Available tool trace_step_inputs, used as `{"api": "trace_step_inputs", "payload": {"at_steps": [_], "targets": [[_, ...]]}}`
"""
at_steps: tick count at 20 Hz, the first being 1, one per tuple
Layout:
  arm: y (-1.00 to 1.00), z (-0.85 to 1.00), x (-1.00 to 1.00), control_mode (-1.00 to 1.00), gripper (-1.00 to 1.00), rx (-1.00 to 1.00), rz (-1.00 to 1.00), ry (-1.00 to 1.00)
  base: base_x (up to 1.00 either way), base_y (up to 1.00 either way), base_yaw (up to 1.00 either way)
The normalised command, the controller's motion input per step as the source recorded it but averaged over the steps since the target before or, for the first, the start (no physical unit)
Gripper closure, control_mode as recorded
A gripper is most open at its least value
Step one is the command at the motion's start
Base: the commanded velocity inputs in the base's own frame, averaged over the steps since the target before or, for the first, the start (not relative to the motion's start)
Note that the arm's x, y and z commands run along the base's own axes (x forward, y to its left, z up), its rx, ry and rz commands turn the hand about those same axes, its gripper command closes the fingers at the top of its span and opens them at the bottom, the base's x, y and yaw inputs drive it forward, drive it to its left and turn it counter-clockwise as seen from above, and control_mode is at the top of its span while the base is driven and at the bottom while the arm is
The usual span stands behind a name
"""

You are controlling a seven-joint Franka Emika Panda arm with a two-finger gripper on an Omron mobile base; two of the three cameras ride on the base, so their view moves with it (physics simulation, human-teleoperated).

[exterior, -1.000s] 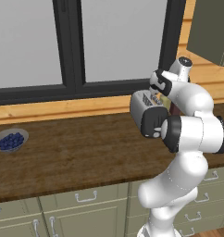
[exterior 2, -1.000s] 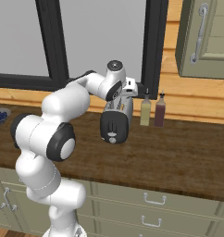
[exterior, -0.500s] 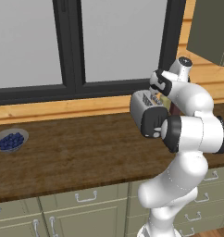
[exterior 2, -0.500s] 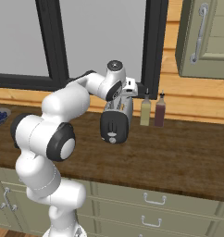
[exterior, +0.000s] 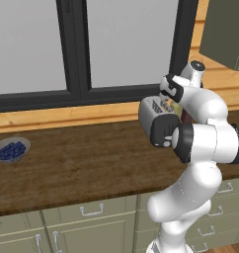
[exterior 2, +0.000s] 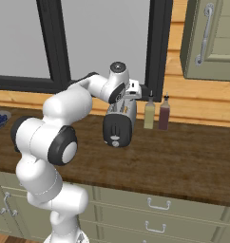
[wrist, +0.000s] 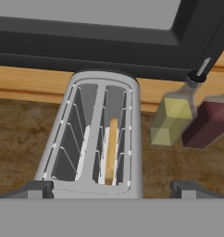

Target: Start the toaster. Once the lever pops up, take the bread to the plate on the dining counter.

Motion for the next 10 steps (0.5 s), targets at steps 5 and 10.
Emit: {"api": "trace_step_inputs", "payload": {"at_steps": [5,10], "targets": [[0.0,0.0,0.0,-1.0,-1.0,0.0,0.0,0.0,0.0,0.0,0.0],[0.0,0.0,0.0,-1.0,-1.0,0.0,0.0,0.0,0.0,0.0,0.0]]}}
